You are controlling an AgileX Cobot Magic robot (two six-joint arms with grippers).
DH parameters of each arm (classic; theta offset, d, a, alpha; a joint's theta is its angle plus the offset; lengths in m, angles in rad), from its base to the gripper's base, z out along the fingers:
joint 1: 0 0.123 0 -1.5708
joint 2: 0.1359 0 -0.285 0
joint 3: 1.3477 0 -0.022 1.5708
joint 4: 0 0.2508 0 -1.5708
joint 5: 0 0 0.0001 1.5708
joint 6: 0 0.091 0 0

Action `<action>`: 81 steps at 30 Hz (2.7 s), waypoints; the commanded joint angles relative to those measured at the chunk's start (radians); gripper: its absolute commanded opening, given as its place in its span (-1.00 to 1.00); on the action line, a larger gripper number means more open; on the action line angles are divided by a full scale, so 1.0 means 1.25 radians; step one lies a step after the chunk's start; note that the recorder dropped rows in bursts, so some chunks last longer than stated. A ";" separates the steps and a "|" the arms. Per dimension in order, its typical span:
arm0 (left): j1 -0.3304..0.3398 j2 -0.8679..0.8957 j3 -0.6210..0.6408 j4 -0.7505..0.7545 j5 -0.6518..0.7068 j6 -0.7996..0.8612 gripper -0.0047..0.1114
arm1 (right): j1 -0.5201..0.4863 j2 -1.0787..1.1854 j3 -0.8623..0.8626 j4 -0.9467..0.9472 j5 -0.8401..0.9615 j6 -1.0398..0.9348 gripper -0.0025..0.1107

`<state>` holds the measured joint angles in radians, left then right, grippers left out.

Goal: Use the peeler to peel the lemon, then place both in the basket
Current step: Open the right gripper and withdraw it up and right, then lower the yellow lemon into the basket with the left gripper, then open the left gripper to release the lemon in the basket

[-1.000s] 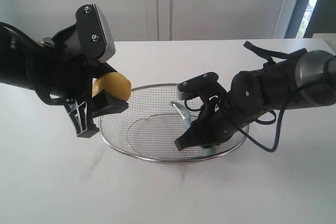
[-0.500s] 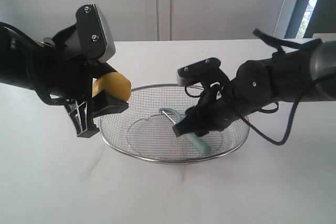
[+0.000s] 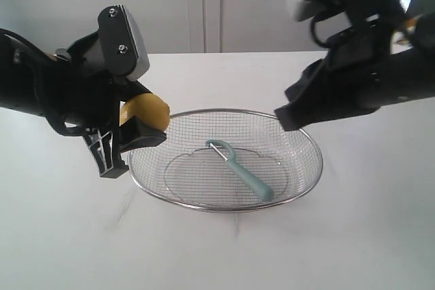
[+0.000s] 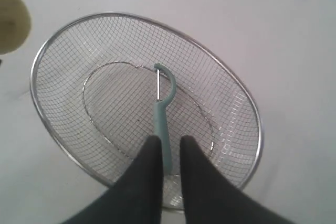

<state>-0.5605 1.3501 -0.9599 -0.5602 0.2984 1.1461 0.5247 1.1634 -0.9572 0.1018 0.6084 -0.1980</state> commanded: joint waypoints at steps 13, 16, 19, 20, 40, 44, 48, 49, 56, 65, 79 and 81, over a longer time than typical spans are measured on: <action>0.000 0.106 -0.005 -0.241 -0.051 0.076 -0.92 | 0.002 -0.513 0.117 -0.116 0.241 0.021 -0.96; 0.000 0.151 -0.036 -0.241 -0.030 0.023 -0.92 | 0.002 -0.551 0.151 -0.186 0.211 0.044 -0.96; 0.000 0.198 -0.086 -0.237 0.012 -0.021 -0.92 | 0.002 -0.563 0.201 -0.251 0.144 0.106 -0.96; 0.000 0.219 -0.111 -0.229 0.026 -0.038 -0.92 | 0.002 -0.565 0.216 -0.261 0.128 0.122 -0.96; -0.094 0.456 -0.327 0.279 0.100 -0.517 -0.92 | 0.002 -0.565 0.255 -0.264 0.099 0.153 -0.96; -0.094 0.462 -0.327 0.279 0.113 -0.517 -0.92 | 0.002 -0.565 0.255 -0.264 0.101 0.163 -0.96; -0.094 0.468 -0.327 0.283 0.113 -0.517 -0.92 | 0.002 -0.565 0.255 -0.264 0.101 0.163 -0.96; -0.094 0.470 -0.327 0.287 0.113 -0.517 -0.92 | 0.002 -0.565 0.255 -0.264 0.101 0.163 -0.96; -0.094 0.493 -0.327 0.303 0.110 -0.517 -0.67 | 0.002 -0.565 0.255 -0.264 0.104 0.165 -0.96; -0.094 0.485 -0.327 0.307 0.112 -0.517 0.30 | 0.002 -0.565 0.255 -0.264 0.107 0.169 -0.96; -0.094 0.325 -0.418 0.300 0.294 -0.524 0.22 | 0.002 -0.570 0.255 -0.269 0.109 0.177 -0.96; -0.094 0.294 -0.423 0.290 0.313 -0.551 0.05 | 0.002 -0.576 0.255 -0.270 0.109 0.177 -0.96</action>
<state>-0.6746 1.7769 -1.4742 -0.1685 0.6292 0.4984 0.5247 0.4588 -0.6432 -0.2222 0.7428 0.0183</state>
